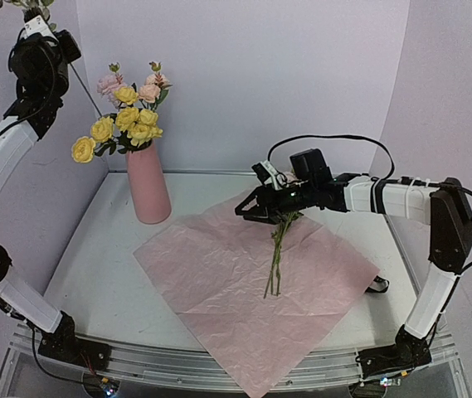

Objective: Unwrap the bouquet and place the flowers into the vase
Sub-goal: Insert the fake flower into the vase.

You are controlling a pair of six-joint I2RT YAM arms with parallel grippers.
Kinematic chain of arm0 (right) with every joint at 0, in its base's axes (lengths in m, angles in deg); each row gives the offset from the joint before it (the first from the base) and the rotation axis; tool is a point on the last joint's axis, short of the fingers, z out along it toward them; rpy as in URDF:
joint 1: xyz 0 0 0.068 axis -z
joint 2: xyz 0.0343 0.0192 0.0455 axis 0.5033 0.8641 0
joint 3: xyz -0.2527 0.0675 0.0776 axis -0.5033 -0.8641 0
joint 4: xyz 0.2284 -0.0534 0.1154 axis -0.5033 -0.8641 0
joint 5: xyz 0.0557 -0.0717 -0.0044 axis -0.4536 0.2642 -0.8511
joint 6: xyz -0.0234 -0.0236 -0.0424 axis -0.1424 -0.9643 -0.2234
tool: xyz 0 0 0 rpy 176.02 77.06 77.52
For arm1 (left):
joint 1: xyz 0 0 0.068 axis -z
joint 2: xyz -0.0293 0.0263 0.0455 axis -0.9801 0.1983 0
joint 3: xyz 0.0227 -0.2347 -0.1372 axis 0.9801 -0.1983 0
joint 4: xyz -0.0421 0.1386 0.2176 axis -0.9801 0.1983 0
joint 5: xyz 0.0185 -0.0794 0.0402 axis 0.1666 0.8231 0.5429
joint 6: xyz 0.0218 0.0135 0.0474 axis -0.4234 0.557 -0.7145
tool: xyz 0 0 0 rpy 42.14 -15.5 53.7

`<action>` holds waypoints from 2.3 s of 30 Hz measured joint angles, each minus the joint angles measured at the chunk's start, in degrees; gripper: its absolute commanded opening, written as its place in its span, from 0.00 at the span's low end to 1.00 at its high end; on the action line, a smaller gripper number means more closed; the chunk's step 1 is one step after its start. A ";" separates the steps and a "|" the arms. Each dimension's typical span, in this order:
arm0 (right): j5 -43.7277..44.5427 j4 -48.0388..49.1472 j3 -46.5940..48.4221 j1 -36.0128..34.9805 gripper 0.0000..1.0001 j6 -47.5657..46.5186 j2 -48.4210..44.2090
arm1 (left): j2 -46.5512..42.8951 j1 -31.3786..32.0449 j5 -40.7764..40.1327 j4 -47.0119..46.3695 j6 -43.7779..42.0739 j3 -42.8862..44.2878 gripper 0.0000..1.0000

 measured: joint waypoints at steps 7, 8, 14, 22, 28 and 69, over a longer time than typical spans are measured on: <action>-0.01 -0.11 0.29 0.38 0.53 -0.11 0.06 | -2.95 -1.45 1.97 0.94 10.03 -8.12 0.00; -0.04 -0.18 0.44 0.41 0.53 -0.11 0.11 | -3.07 -1.45 2.24 0.94 10.74 -8.54 0.00; -0.27 -0.17 1.78 0.62 0.53 -0.11 1.71 | -3.16 -1.43 4.45 0.92 14.12 -9.07 0.00; -0.42 -0.44 2.00 0.85 0.53 -0.11 2.85 | -2.06 -1.43 7.41 0.91 14.75 -9.07 0.00; -0.43 -0.44 2.75 1.24 0.53 -0.11 2.88 | -0.21 -1.43 10.30 0.92 14.46 -9.22 0.00; -0.40 0.37 3.49 1.37 0.53 1.10 3.79 | -1.24 -1.45 27.54 19.64 14.63 -13.83 0.74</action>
